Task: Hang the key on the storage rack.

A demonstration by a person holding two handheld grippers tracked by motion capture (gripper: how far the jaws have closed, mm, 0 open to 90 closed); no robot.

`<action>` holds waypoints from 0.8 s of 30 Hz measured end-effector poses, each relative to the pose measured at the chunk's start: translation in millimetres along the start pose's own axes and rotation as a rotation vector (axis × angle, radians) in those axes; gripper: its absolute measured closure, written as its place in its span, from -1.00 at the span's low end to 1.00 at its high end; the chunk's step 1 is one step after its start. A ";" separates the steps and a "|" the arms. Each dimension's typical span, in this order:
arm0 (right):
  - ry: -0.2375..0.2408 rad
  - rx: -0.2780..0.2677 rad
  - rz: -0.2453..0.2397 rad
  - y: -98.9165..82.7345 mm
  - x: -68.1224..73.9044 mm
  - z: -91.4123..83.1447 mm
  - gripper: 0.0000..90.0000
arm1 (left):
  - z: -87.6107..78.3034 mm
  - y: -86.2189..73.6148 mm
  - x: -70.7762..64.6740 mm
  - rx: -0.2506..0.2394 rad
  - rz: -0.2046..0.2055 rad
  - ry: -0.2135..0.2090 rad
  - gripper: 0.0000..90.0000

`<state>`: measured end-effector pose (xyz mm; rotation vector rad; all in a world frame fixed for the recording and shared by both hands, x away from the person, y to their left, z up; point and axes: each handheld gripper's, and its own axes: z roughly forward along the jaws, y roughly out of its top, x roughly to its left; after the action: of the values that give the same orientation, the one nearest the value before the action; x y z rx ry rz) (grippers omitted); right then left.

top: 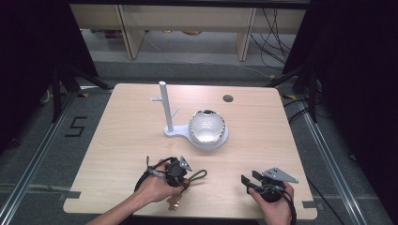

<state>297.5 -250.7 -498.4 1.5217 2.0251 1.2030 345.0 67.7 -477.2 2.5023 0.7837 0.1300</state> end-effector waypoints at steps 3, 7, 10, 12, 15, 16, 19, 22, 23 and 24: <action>-0.001 -0.018 -0.011 -0.8 -0.4 1.5 0.07 | -5.7 -3.9 2.9 -0.038 0.024 -0.014 0.53; 0.014 -0.031 0.005 -1.3 0.2 2.9 0.07 | -13.0 -9.0 7.6 -0.083 0.051 -0.019 0.53; 0.015 -0.027 0.010 -1.1 1.2 2.6 0.07 | -15.6 -12.4 8.8 -0.133 0.044 -0.016 0.53; 0.019 -0.033 -0.026 -0.5 -1.9 3.0 0.07 | -17.1 -15.0 9.0 -0.174 0.009 -0.013 0.53; 0.010 -0.027 -0.029 -0.3 -1.7 2.0 0.07 | -21.6 -18.6 11.5 -0.204 -0.005 -0.007 0.53; 0.010 -0.029 -0.028 -0.5 -1.7 2.3 0.07 | -23.3 -19.9 11.9 -0.212 -0.012 -0.004 0.53; 0.003 -0.036 -0.037 -0.6 -1.8 3.0 0.07 | -26.9 -24.3 13.4 -0.265 -0.028 -0.001 0.53; -0.002 -0.028 -0.034 -0.5 -0.4 2.3 0.07 | -31.3 -27.8 14.7 -0.295 -0.007 0.003 0.53; -0.002 -0.039 -0.038 -0.7 -0.6 3.4 0.07 | -32.3 -29.5 14.5 -0.323 -0.006 0.009 0.53; -0.001 -0.044 -0.043 -1.1 -0.7 4.0 0.07 | -32.7 -30.5 14.0 -0.326 -0.007 0.006 0.53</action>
<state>299.8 -249.7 -501.8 1.4506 2.0067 1.2213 333.4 111.4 -464.9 2.1919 0.7108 0.2422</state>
